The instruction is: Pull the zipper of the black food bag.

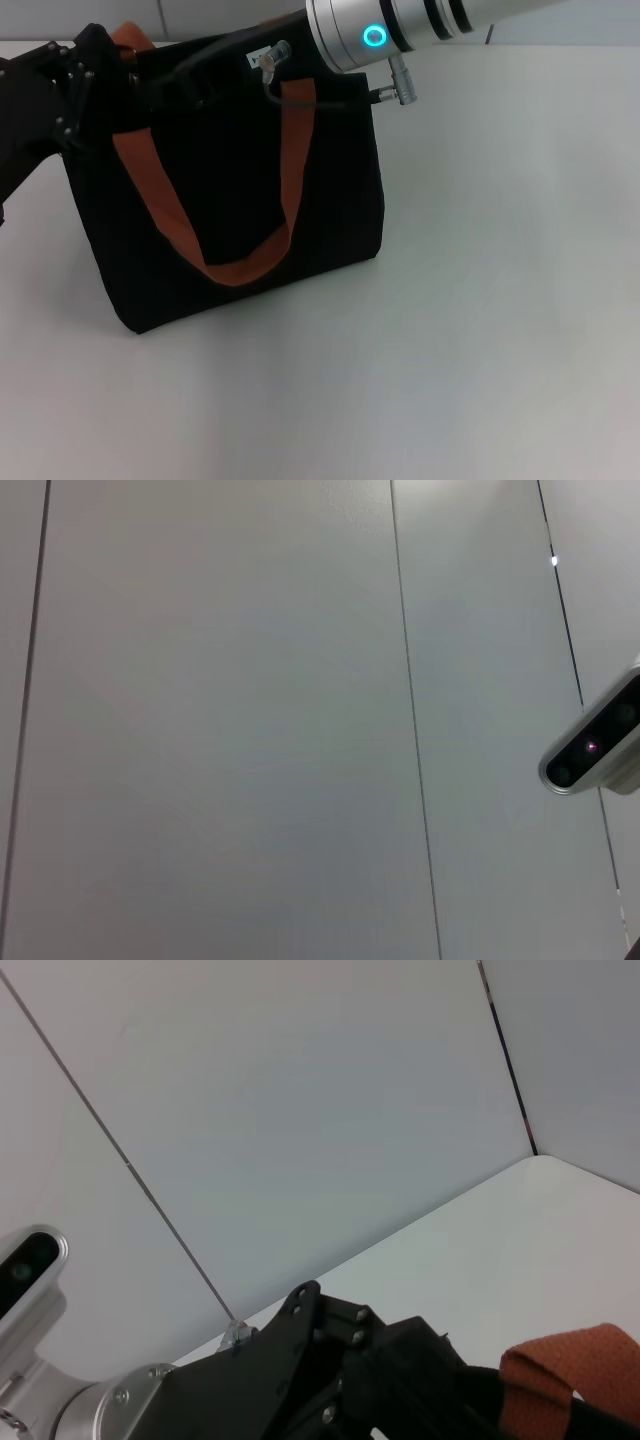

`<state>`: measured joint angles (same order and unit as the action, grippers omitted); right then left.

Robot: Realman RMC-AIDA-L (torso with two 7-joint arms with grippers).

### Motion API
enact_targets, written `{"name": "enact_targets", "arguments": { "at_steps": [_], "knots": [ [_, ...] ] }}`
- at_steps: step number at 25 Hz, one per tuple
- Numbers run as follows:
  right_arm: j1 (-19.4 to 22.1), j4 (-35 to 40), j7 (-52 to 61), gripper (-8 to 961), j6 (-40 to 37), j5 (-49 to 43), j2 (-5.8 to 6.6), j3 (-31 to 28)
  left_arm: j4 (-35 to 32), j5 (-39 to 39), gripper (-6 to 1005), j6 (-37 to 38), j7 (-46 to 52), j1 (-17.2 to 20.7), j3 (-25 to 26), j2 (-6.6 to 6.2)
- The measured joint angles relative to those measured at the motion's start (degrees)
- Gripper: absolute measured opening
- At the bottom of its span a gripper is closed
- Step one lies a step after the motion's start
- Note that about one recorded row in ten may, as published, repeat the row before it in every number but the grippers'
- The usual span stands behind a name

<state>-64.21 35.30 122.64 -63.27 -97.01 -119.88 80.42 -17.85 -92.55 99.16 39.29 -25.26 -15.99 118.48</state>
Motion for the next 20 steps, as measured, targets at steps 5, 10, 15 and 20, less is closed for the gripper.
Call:
{"name": "enact_targets", "arguments": {
  "at_steps": [5, 10, 15, 20],
  "knots": [
    [0.0, 0.0, 0.0, 93, 0.1, -0.1, 0.00, 0.0, 0.0, 0.0, 24, 0.2, 0.0, 0.0, -0.1, -0.01],
    [0.0, 0.0, -0.1, 81, 0.6, -0.1, 0.00, 0.0, 0.0, 0.0, 24, 0.3, 0.0, 0.0, -0.2, -0.01],
    [0.0, 0.1, -0.7, 58, 0.4, -0.1, 0.00, 0.0, 0.0, 0.0, 24, 0.4, 0.0, 0.0, -0.3, -0.01],
    [0.3, 0.5, -1.5, -2, 0.2, 0.0, 0.00, 0.0, 0.0, 0.0, 23, 0.5, 0.0, 0.1, 0.0, -0.01]
  ]
}}
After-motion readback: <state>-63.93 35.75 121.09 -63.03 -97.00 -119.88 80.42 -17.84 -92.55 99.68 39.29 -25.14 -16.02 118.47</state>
